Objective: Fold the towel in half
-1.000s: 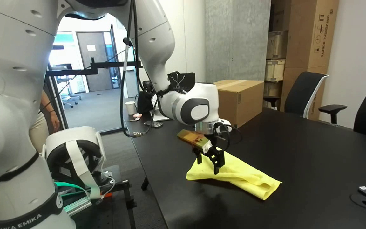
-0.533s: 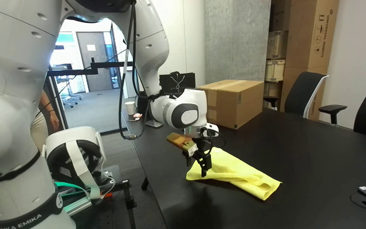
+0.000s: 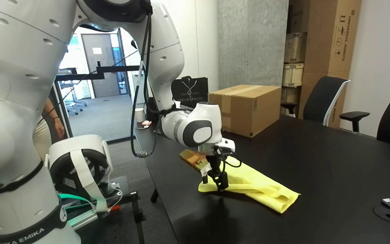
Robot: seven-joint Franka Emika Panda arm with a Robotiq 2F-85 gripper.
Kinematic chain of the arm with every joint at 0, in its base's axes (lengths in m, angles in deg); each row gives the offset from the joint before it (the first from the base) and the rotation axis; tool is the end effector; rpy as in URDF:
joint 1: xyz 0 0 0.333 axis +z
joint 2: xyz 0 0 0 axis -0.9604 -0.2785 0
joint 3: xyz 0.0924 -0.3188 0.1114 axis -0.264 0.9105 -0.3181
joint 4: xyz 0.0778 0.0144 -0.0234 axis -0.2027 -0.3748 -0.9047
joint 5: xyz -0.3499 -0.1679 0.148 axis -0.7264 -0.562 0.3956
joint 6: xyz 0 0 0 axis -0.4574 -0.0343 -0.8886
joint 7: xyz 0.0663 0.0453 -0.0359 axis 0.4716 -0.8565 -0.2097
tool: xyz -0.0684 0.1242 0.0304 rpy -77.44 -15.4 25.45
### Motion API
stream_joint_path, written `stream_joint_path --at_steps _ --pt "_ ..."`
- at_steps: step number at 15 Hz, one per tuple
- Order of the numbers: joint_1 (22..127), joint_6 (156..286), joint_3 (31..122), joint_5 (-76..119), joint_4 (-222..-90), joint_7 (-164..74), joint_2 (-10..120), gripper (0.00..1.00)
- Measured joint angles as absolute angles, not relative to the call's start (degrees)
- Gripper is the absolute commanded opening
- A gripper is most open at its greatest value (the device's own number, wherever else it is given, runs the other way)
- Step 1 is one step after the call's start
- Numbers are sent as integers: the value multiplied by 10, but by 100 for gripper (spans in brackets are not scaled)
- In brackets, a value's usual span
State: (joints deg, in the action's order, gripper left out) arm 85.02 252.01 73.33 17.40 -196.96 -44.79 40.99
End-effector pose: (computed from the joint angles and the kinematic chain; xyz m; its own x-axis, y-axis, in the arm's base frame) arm 0.5219 0.1017 0.0817 0.9736 0.2271 0.0232 0.2261 -0.9733 0.0394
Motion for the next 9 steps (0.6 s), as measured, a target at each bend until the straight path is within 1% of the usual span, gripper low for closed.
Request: stream_joint_path --at_steps 3,4,5,9 --pt "856 2534 742 174 -1969 -452 400 100" --pt "857 2535 743 174 -1969 -453 400 89" --pt "859 2537 745 174 -1969 -454 400 74" --pt "869 2541 751 174 -1968 -456 402 43"
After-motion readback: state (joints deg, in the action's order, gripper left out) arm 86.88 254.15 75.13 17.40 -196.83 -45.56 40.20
